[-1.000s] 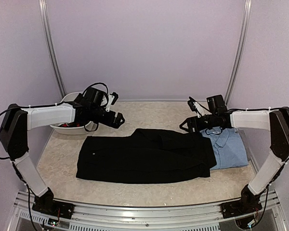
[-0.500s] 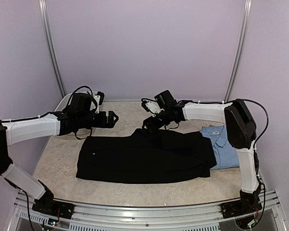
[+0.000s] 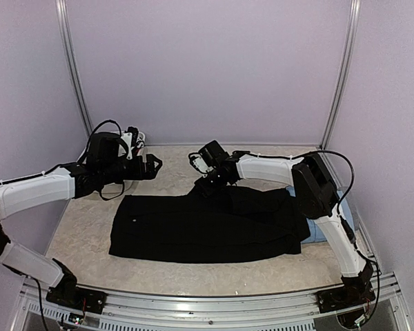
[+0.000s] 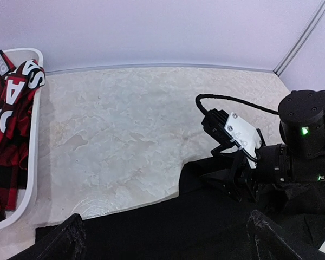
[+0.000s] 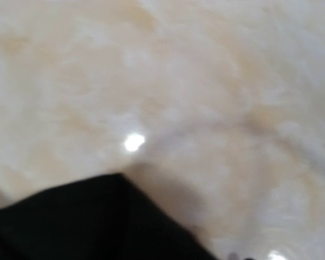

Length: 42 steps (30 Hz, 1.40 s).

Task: Fold and stack the long sleeve shirts
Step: Pick up the sleeve from the rectangle-folded shirt.

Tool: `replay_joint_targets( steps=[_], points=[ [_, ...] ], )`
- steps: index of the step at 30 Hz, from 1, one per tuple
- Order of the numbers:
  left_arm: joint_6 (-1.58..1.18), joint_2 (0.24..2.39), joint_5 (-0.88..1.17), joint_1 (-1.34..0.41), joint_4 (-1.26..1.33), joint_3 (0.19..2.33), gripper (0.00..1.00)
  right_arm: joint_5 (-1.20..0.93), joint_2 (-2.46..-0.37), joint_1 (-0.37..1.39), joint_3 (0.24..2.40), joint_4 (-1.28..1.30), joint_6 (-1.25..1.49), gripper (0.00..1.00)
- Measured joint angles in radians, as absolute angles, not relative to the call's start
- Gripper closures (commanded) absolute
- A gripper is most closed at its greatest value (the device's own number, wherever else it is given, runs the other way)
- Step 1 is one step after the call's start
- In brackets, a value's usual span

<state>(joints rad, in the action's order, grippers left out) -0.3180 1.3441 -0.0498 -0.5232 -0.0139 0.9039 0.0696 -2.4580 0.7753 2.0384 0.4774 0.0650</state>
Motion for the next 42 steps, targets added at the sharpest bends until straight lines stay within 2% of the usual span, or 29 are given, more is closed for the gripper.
replay_joint_targets(
  steps=[5,9,11,14,15,26,35,42],
  points=[
    [-0.319,1.361,-0.042,-0.524,-0.015,0.904,0.01,0.141,-2.469,0.776,2.061,0.508,0.067,0.51],
    [-0.326,1.367,-0.043,-0.524,-0.015,0.904,0.01,0.191,-2.486,0.777,2.08,0.527,0.052,0.63],
    [-0.331,1.367,-0.049,-0.524,-0.014,0.904,0.01,0.213,-2.502,0.777,2.092,0.532,0.044,0.74],
    [-0.339,1.366,-0.072,-0.524,-0.014,0.904,0.01,0.241,-2.512,0.777,2.107,0.535,0.03,0.98],
    [-0.343,1.365,-0.081,-0.524,-0.014,0.904,0.01,0.249,-2.514,0.777,2.108,0.538,0.027,1.0],
    [-0.464,1.235,0.05,-0.355,0.097,0.725,0.01,0.34,-2.507,0.777,2.1,0.529,-0.004,1.0],
    [-0.459,1.21,0.094,-0.4,0.13,0.733,0.01,0.383,-2.356,0.776,2.034,0.46,-0.008,1.0],
    [-0.428,1.327,0.078,-0.496,0.141,0.782,0.01,0.447,-2.214,0.776,1.948,0.359,-0.009,1.0]
  ],
)
